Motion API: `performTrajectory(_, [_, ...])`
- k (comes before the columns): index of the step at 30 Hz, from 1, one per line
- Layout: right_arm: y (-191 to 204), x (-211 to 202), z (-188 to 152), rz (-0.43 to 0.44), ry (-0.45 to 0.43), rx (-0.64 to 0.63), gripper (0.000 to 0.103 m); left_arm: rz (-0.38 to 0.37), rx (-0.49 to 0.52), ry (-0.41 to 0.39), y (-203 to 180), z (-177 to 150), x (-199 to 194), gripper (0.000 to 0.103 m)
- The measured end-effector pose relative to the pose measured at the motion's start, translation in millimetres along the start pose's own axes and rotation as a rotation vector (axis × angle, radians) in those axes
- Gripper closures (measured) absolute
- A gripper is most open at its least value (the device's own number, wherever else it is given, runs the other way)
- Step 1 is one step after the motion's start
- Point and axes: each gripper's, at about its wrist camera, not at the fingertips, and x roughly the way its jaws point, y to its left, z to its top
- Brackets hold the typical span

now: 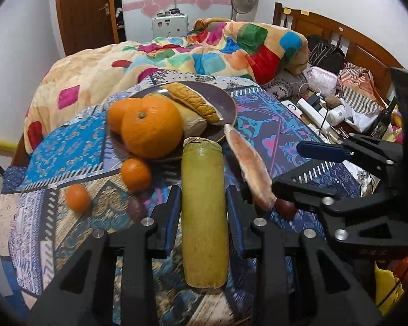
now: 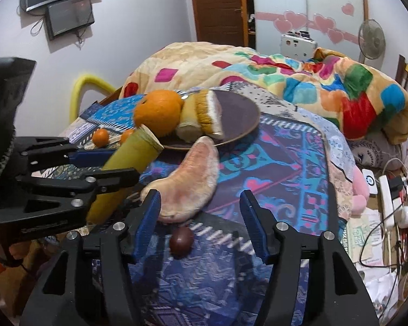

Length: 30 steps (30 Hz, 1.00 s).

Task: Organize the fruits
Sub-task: 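Lift the cylindrical fruit with left tool while right tool grasps and lifts the pomelo segment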

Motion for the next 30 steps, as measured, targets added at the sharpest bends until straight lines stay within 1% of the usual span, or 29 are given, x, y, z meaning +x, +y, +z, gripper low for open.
performTrajectory(7, [5, 18, 9, 0.013, 0.035, 0.004, 0.046, 0.006, -0.047, -0.045, 23, -6, -21, 0.070])
performTrajectory(12, [2, 27, 22, 0.021, 0.033, 0.038, 0.046, -0.003, -0.054, -0.058, 29, -7, -24, 0.070])
performTrajectory(14, [0, 36, 27, 0.008, 0.052, 0.050, 0.046, -0.011, -0.058, -0.062, 31, -8, -24, 0.070])
performTrajectory(17, [-3, 53, 27, 0.022, 0.100, 0.073, 0.046, -0.017, -0.056, -0.068, 32, -9, -25, 0.070])
performTrajectory(20, [-1, 62, 26, 0.035, 0.130, 0.082, 0.047, -0.016, -0.048, -0.073, 31, -9, -25, 0.070])
performTrajectory(21, [0, 63, 26, 0.038, 0.132, 0.082, 0.051, -0.013, -0.045, -0.076, 31, -9, -25, 0.070])
performTrajectory(23, [2, 64, 25, 0.042, 0.135, 0.080, 0.055, -0.013, -0.044, -0.080, 30, -8, -26, 0.070])
performTrajectory(24, [3, 63, 26, 0.038, 0.129, 0.079, 0.061, -0.015, -0.047, -0.080, 31, -7, -25, 0.070])
performTrajectory(25, [3, 61, 26, 0.031, 0.122, 0.076, 0.064, -0.017, -0.050, -0.080, 32, -7, -25, 0.070])
performTrajectory(27, [2, 57, 29, 0.034, 0.110, 0.084, 0.074, -0.016, -0.055, -0.083, 33, -5, -26, 0.070])
performTrajectory(30, [-1, 48, 31, 0.053, 0.084, 0.097, 0.078, -0.014, -0.058, -0.094, 33, -2, -29, 0.070])
